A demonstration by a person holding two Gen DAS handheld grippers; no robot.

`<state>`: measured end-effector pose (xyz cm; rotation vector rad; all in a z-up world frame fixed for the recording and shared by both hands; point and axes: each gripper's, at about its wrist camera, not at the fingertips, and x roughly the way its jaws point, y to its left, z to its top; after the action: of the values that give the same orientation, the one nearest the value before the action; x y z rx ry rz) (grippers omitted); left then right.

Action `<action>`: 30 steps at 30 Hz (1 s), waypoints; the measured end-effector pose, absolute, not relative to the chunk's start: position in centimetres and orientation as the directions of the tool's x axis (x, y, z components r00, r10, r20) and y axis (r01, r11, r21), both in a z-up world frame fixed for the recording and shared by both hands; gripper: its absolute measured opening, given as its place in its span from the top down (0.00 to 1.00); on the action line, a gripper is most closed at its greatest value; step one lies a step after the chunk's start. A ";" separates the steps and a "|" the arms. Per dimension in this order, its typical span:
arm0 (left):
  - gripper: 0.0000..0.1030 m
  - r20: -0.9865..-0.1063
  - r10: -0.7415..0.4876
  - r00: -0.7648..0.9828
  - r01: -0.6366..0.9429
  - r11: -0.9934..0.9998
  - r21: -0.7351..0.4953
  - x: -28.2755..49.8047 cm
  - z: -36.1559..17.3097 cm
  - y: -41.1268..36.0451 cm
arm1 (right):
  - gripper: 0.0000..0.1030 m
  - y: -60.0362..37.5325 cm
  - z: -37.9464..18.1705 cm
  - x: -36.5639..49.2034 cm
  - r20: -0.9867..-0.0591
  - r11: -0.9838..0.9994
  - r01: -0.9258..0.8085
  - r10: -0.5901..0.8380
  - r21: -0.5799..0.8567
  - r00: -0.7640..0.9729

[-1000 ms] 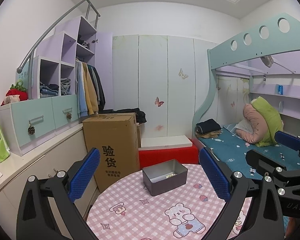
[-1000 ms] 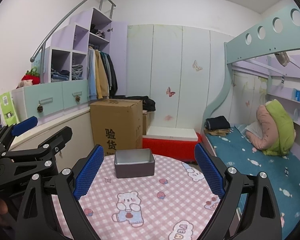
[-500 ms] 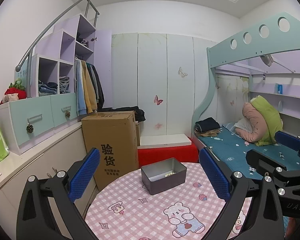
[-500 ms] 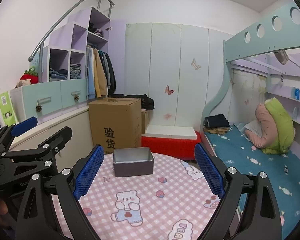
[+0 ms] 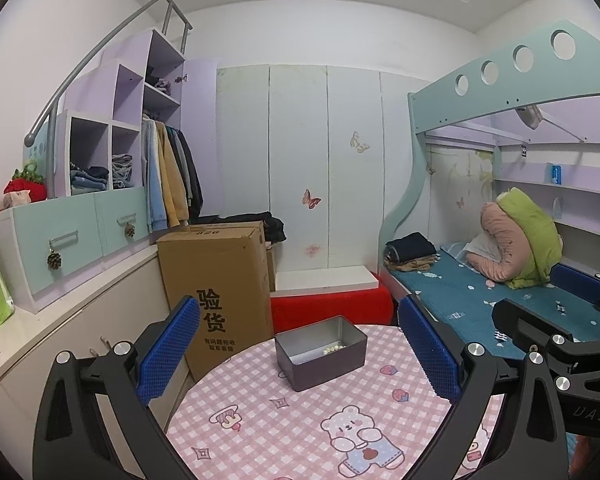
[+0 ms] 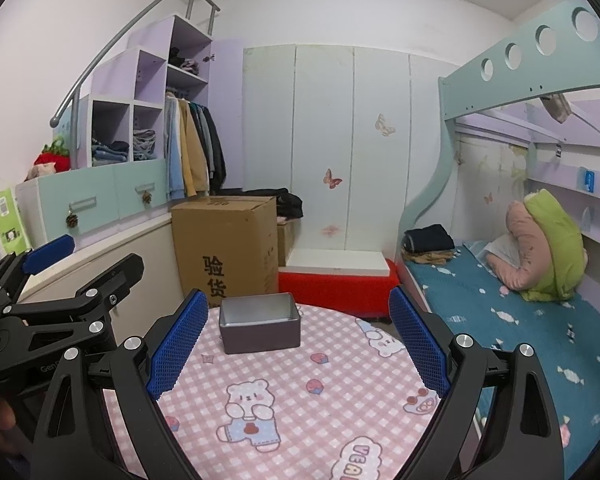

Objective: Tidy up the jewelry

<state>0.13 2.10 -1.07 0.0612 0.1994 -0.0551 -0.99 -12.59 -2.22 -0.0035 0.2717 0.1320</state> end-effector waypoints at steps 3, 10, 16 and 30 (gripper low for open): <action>0.07 -0.201 -0.054 0.978 0.066 0.996 0.053 0.2 -1.1 2.1 | 0.14 -12.6 -2.2 -1.0 -0.269 0.992 -0.125 0.124 0.013 0.955; 0.07 -0.208 -0.050 0.977 0.064 0.996 0.059 0.6 -1.2 2.0 | 0.14 -12.8 -2.3 -0.8 -0.278 0.992 -0.126 0.126 0.020 0.952; 0.07 -0.208 -0.049 0.977 0.063 0.996 0.060 0.6 -1.4 1.9 | 0.14 -12.8 -2.3 -0.7 -0.279 0.992 -0.127 0.128 0.022 0.952; 0.07 -0.211 -0.047 0.976 0.061 0.996 0.061 0.7 -1.5 1.9 | 0.14 -12.7 -2.3 -0.4 -0.283 0.992 -0.127 0.128 0.022 0.951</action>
<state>0.66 1.93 -1.51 0.0673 0.2107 -0.0547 -0.43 -12.72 -2.30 0.0031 0.2877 0.1294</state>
